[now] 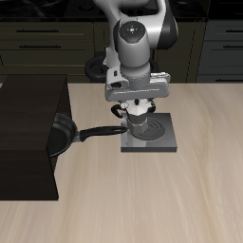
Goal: Place the moka pot on the stove and turn on the stove
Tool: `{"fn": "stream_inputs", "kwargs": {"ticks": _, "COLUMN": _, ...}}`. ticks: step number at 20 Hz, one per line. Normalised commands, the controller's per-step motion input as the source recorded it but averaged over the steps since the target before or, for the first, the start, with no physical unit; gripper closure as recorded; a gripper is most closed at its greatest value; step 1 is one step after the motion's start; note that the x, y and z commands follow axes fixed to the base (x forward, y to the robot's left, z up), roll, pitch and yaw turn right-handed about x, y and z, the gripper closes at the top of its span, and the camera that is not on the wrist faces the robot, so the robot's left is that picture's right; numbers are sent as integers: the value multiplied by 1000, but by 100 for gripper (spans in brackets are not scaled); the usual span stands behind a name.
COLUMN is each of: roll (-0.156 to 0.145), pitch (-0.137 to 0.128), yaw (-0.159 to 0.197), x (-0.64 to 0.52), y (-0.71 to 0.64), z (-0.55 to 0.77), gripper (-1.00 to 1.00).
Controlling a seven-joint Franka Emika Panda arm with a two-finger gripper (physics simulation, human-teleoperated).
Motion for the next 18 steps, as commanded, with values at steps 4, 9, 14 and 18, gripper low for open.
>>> {"fn": "stream_inputs", "kwargs": {"ticks": 4, "roll": -12, "pitch": 12, "yaw": 22, "x": -17, "y": -10, "z": -31, "gripper": -100}}
{"fn": "stream_inputs", "kwargs": {"ticks": 9, "roll": 22, "pitch": -8, "yaw": 9, "x": -26, "y": 169, "z": 77, "gripper": -100}}
{"fn": "stream_inputs", "kwargs": {"ticks": 14, "roll": 32, "pitch": -4, "yaw": 20, "x": -28, "y": 154, "z": 30, "gripper": -100}}
{"fn": "stream_inputs", "kwargs": {"ticks": 18, "roll": 14, "pitch": 7, "yaw": 7, "x": -26, "y": 99, "z": -9, "gripper": -100}}
